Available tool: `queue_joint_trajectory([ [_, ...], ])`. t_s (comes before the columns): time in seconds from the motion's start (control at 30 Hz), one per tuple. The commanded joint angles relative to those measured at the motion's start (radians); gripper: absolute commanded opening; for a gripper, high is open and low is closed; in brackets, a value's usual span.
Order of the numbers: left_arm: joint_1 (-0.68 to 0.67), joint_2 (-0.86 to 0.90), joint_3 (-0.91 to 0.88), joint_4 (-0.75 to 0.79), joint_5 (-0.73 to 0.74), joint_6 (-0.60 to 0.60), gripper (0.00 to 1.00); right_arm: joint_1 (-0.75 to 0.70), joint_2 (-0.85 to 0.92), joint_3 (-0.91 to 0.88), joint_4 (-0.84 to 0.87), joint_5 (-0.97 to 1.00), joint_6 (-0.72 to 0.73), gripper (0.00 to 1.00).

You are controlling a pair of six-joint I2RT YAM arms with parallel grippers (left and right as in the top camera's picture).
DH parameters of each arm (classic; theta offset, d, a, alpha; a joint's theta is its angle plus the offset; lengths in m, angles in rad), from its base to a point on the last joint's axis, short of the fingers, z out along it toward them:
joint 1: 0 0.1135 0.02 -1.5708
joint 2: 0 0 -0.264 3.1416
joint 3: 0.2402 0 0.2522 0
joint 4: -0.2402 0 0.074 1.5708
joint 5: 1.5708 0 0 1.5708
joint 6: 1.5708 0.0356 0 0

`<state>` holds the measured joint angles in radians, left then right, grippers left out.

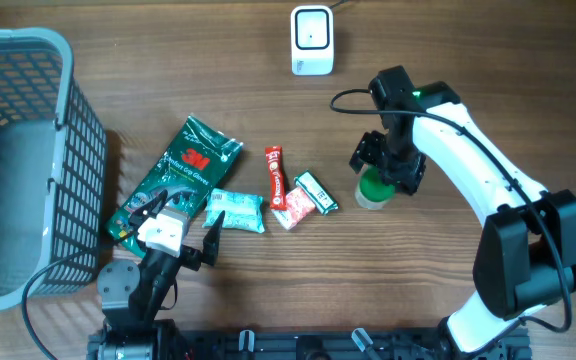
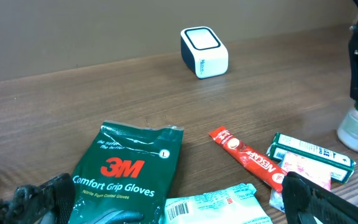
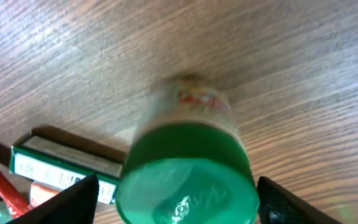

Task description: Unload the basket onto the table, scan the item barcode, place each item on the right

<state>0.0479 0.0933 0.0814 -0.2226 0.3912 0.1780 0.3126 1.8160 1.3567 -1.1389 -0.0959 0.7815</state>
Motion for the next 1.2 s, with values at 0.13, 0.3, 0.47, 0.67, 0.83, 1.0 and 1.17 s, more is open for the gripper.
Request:
queue_joint_trajectory([
  [0.13, 0.002, 0.002, -0.01, 0.006, 0.012, -0.009, 1.0, -0.006, -0.008, 0.022, 0.054, 0.074, -0.104, 0.9],
  [0.3, 0.002, 0.002, -0.01, 0.006, 0.012, -0.009, 1.0, -0.009, -0.008, 0.086, -0.029, 0.073, -0.327, 0.96],
  [0.47, 0.002, 0.002, -0.01, 0.006, 0.013, -0.009, 1.0, -0.009, -0.008, 0.102, -0.098, 0.072, -0.43, 0.97],
  [0.67, 0.002, 0.002, -0.01, 0.006, 0.012, -0.009, 1.0, -0.009, -0.007, 0.047, -0.053, 0.069, -0.557, 1.0],
  [0.83, 0.002, 0.002, -0.01, 0.006, 0.012, -0.009, 1.0, -0.009, -0.007, -0.077, 0.067, 0.005, -0.637, 1.0],
  [1.0, 0.002, 0.002, -0.01, 0.006, 0.012, -0.009, 1.0, -0.009, -0.006, -0.196, 0.176, -0.01, -0.649, 1.0],
  [1.17, 0.002, 0.002, -0.01, 0.006, 0.012, -0.009, 1.0, -0.009, -0.006, -0.29, 0.294, -0.009, -0.648, 1.0],
])
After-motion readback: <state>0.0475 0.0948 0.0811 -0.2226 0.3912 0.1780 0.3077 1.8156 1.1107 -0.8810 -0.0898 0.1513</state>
